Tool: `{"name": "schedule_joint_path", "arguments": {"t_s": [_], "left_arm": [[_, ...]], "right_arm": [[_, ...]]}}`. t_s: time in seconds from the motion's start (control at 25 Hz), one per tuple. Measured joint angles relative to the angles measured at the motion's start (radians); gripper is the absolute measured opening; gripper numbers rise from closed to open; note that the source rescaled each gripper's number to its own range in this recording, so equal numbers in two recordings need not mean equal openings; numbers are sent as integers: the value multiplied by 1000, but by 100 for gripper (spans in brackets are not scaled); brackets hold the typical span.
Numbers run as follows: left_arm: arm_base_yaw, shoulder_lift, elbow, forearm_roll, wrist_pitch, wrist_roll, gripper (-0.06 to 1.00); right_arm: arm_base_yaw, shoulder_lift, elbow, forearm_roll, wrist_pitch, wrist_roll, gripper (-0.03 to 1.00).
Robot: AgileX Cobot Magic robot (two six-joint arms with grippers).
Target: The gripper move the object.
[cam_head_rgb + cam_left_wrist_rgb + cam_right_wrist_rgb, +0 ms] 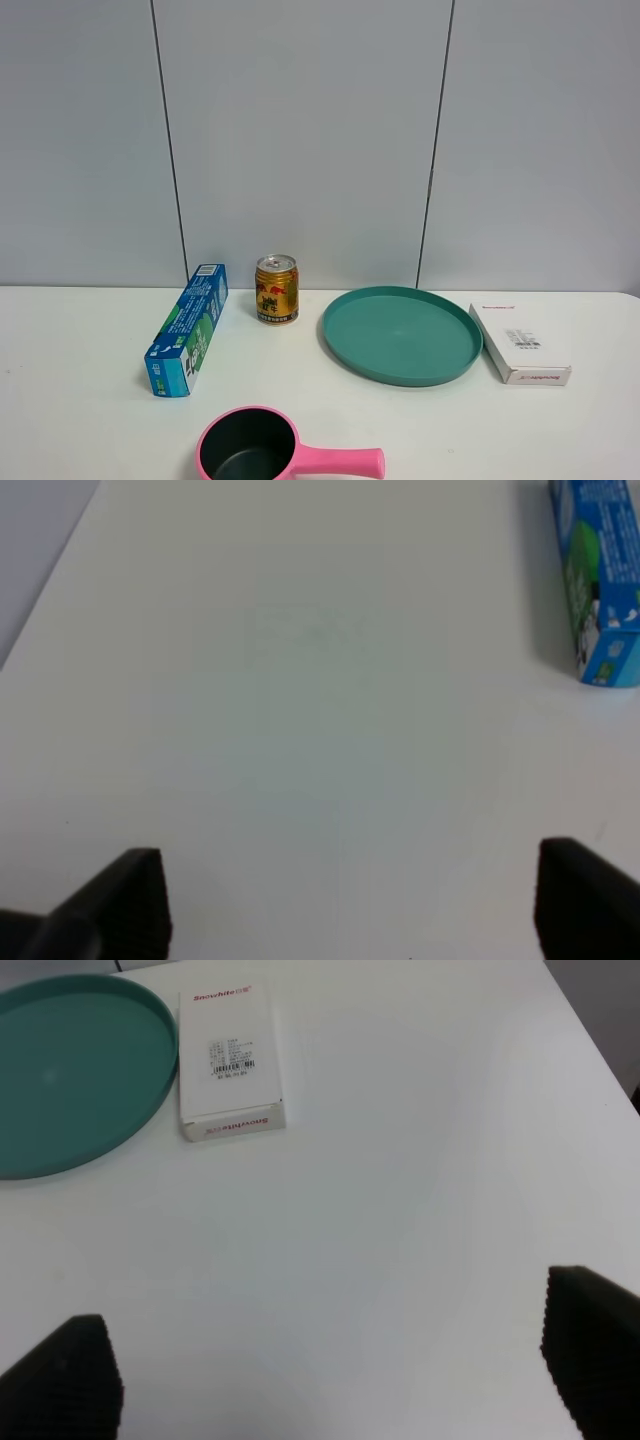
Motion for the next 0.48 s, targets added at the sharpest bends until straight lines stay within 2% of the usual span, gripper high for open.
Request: {"name": "schedule_joint_path", "arguments": {"t_s": [0.48], "left_arm": [[0,0,0,20,0,-28,77]], "right_arm": [[0,0,0,0,0,0,100]]}}
